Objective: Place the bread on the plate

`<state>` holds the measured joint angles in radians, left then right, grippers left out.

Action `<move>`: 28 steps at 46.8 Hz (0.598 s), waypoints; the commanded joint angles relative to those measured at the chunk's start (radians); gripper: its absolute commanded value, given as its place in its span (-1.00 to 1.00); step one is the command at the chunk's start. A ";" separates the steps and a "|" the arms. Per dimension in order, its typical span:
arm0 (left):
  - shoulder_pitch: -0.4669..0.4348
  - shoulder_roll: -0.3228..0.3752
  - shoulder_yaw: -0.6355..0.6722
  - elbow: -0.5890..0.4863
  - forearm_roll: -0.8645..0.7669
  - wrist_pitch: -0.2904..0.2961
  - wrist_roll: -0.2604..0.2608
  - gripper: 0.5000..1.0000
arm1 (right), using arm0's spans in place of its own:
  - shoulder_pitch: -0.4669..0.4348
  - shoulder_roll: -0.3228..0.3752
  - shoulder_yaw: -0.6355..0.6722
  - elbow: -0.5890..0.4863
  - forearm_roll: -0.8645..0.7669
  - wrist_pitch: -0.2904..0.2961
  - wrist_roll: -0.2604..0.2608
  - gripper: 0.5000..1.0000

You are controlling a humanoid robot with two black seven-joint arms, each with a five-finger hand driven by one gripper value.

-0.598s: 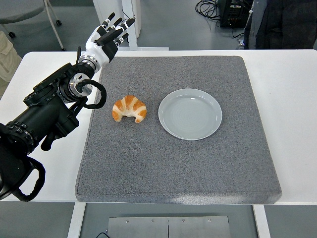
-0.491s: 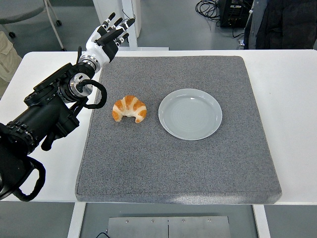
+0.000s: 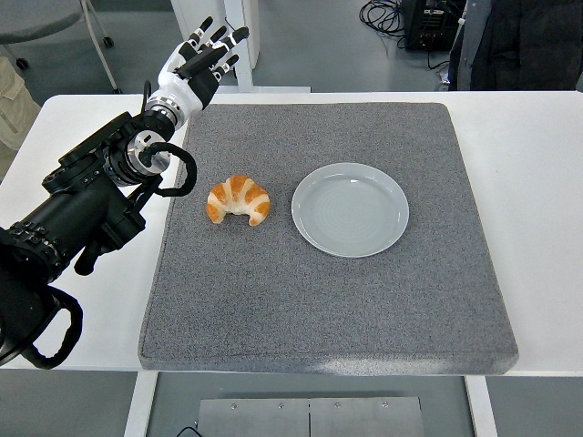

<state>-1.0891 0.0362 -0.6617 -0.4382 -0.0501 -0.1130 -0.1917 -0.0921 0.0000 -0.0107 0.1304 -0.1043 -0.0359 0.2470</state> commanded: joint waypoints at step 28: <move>0.078 0.320 0.129 -0.508 0.027 0.044 0.001 0.97 | 0.000 0.000 0.000 0.000 0.000 0.001 0.000 1.00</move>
<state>-1.0115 0.3266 -0.5684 -0.9126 -0.0273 -0.0660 -0.1883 -0.0920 0.0000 -0.0108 0.1304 -0.1043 -0.0357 0.2470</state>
